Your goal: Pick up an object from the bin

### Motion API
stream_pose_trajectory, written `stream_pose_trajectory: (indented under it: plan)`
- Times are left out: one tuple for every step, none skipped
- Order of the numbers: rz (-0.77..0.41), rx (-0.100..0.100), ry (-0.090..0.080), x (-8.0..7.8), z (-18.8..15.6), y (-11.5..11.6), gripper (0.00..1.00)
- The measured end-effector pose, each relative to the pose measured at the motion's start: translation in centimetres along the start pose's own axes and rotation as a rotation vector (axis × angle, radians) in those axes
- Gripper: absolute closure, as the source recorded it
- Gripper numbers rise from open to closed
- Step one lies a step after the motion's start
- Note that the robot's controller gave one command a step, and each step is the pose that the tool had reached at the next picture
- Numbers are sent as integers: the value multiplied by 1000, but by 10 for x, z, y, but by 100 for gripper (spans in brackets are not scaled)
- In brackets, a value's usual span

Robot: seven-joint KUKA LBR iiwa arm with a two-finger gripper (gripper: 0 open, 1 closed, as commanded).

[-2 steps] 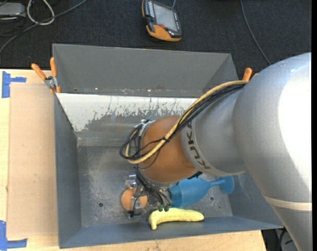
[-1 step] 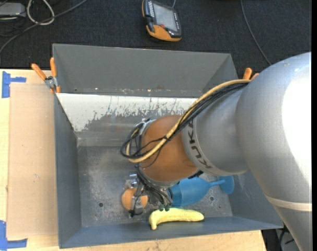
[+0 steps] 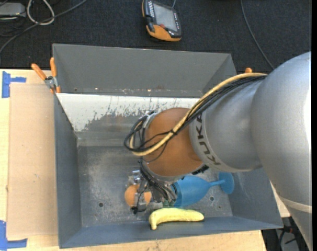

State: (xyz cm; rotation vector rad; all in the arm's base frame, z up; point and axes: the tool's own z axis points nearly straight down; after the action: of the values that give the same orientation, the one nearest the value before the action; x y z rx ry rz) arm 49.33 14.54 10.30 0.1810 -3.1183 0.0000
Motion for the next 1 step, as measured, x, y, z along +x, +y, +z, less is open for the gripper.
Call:
stream_pose_trajectory:
  plan:
    - [1, 1, 5, 2, -45, 0, 100]
